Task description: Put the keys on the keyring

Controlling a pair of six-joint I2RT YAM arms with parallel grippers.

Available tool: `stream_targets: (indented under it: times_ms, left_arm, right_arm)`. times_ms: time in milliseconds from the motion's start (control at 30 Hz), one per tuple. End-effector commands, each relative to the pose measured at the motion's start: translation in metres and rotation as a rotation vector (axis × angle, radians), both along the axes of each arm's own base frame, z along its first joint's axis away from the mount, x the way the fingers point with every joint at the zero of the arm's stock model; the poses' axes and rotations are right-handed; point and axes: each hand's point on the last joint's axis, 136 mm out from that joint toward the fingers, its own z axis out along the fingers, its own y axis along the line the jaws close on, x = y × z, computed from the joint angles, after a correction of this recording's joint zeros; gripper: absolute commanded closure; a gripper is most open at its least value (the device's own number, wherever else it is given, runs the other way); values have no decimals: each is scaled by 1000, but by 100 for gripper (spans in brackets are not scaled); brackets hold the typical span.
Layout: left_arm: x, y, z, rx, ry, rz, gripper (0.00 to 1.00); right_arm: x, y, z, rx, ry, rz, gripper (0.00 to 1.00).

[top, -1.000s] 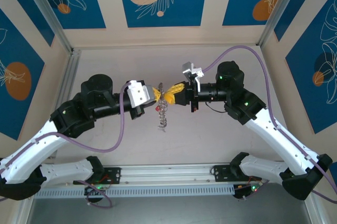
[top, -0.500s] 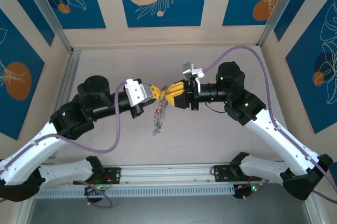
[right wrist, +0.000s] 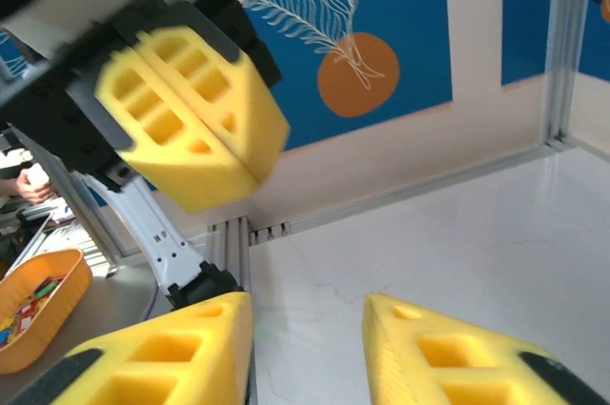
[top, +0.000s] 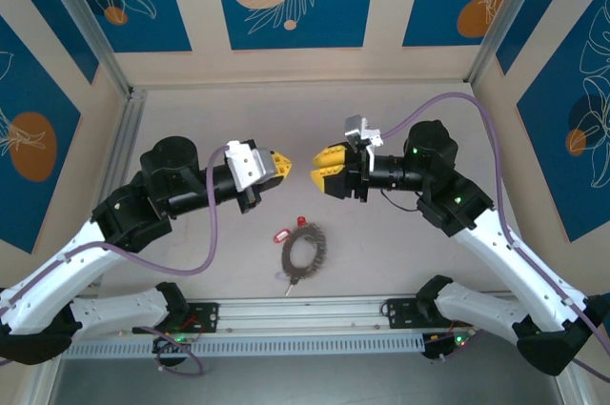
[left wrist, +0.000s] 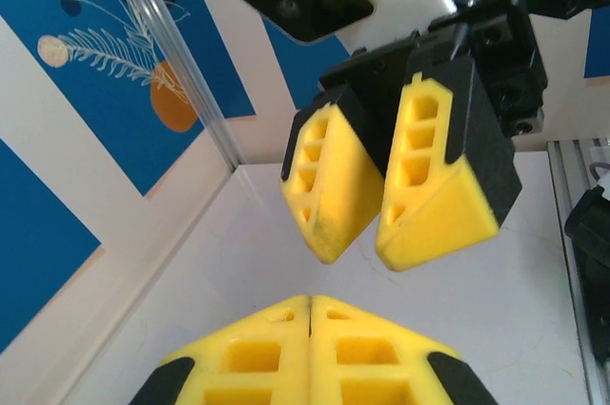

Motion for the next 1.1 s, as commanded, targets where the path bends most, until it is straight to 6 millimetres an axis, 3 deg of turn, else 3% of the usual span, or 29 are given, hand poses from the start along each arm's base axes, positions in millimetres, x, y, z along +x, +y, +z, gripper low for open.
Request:
stream_targets:
  times_ms: [0,333,433,533,633,667,733,900,1033,1067]
  left_arm:
    - [19,6,-24,31,114,75,100]
    - [70,27,-89,53,446,227,100]
    - [75,21,-115,122,543,236,84]
    - [71,13,-145,170,658,230,67]
    - [58,-1,-174,216,749,220,60]
    - [52,-6,-185,232,784,215,42]
    - [43,-17,-204,253,846,216,19]
    - [27,-42,-245,304,933,249,15]
    - [19,-61,-271,362,962,306,14]
    - [18,-65,-277,366,974,325,15]
  right_arm:
    - [19,-4,-32,-44,58,-67,60]
    - [72,-37,-116,-123,317,-316,39]
    - [88,-55,-145,-162,411,-444,32]
    - [102,-81,-171,-174,506,-580,28]
    - [111,-112,-195,-154,589,-711,26]
    - [112,-122,-203,-146,614,-752,26]
    - [114,-138,-215,-130,656,-816,25]
    - [112,-163,-236,-109,710,-911,21]
    - [109,-180,-242,-103,697,-974,0]
    - [109,-185,-242,-95,692,-994,0]
